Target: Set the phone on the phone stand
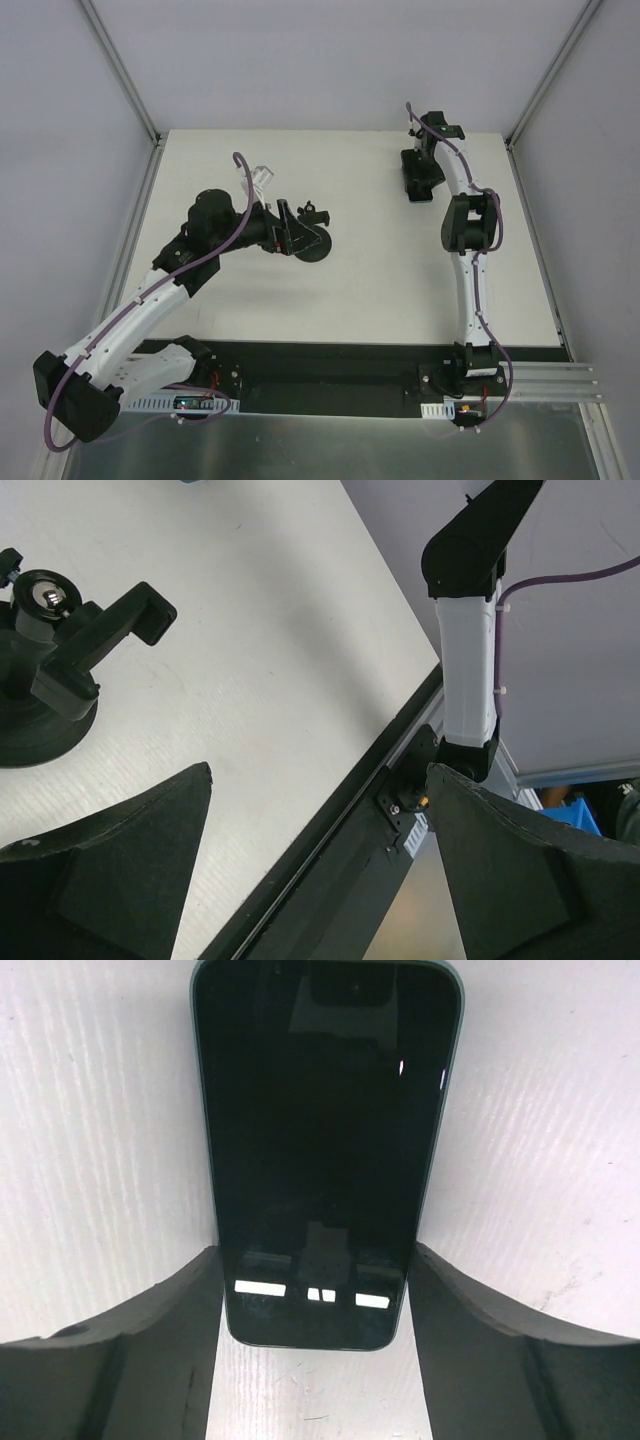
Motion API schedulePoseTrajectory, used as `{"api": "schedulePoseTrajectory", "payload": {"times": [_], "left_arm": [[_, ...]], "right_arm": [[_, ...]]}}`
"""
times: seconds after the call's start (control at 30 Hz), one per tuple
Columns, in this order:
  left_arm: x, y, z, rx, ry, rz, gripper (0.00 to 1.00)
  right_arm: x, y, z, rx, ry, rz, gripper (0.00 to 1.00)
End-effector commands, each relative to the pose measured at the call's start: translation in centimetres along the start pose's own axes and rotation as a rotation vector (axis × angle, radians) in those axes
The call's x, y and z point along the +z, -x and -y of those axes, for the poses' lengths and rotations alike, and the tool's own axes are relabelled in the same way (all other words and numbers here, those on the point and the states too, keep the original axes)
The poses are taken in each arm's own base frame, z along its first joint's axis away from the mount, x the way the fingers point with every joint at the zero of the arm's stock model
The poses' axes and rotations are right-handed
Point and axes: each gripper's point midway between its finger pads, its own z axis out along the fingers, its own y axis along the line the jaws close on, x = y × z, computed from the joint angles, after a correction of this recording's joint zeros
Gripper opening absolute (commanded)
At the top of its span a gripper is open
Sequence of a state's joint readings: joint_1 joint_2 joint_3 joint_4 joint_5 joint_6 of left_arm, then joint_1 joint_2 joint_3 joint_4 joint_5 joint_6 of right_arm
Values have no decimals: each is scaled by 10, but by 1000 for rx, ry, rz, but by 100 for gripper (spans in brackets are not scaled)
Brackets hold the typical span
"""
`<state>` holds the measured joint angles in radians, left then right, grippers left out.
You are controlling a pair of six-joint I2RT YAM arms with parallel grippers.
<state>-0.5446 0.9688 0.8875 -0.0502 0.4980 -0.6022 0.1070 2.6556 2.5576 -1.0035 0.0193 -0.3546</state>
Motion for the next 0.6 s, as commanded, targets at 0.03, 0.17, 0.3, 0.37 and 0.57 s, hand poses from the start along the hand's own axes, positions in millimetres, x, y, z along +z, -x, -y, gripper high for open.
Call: {"api": "schedulePoseTrajectory", "payload": {"times": [0.03, 0.17, 0.3, 0.37, 0.57], "left_arm": [[-1, 4, 17, 23, -61, 3, 86], [-6, 3, 24, 14, -76, 8, 86], [-10, -5, 30, -1, -96, -3, 86], [-10, -11, 33, -28, -107, -22, 84], [-12, -36, 47, -60, -152, -91, 82]], "right_arm": [[-9, -44, -21, 40, 113, -157, 22], [-31, -81, -33, 86, 164, -212, 11], [-58, -119, -38, 145, 159, -179, 5], [-70, -143, -44, 159, 172, -162, 1], [-81, -186, -51, 204, 188, -118, 1]]}}
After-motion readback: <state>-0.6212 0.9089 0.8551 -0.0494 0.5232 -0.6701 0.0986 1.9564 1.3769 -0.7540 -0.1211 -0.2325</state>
